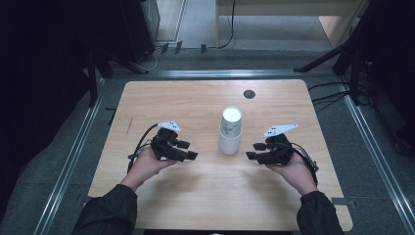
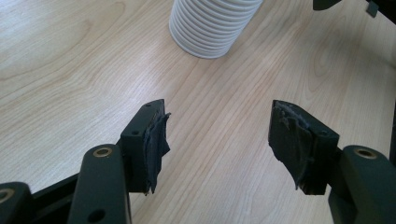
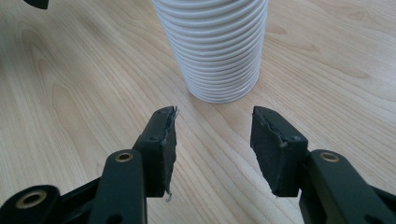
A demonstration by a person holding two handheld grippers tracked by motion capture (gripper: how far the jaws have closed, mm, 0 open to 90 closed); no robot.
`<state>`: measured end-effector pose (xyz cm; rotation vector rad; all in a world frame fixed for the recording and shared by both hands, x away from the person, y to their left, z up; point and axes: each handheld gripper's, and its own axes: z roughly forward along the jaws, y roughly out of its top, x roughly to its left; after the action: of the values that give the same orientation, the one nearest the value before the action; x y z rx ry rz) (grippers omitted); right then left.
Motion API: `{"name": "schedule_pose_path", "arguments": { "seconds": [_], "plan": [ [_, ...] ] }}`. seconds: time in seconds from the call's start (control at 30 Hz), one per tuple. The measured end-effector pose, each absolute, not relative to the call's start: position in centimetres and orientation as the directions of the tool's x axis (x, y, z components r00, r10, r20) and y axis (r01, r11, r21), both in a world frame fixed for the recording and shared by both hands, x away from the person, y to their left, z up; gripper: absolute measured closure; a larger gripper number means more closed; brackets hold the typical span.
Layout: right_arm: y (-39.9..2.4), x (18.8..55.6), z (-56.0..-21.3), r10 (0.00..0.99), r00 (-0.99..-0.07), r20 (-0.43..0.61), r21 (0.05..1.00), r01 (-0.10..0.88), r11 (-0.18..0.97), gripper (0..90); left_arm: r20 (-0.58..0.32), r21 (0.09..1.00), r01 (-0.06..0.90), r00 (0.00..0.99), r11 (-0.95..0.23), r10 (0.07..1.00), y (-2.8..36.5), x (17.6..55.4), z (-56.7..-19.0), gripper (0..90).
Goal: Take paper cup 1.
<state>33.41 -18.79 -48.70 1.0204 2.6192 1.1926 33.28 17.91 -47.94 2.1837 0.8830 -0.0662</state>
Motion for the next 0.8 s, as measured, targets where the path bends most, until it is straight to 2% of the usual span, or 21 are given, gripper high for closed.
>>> {"name": "schedule_pose_path", "arguments": {
  "seconds": [0.37,0.8],
  "plan": [
    [-19.0,33.3,-49.0,0.604,-0.776,0.183,0.696,0.536,0.477,54.4,-0.318,0.637,0.597,0.78,-0.488,0.539,17.7,32.7,-47.7,37.5],
    [-18.9,32.7,-48.6,0.59,-0.784,0.195,0.693,0.536,0.483,45.1,-0.314,0.638,0.59,0.786,-0.495,0.532,18.1,32.0,-47.8,36.7]
  ]
}}
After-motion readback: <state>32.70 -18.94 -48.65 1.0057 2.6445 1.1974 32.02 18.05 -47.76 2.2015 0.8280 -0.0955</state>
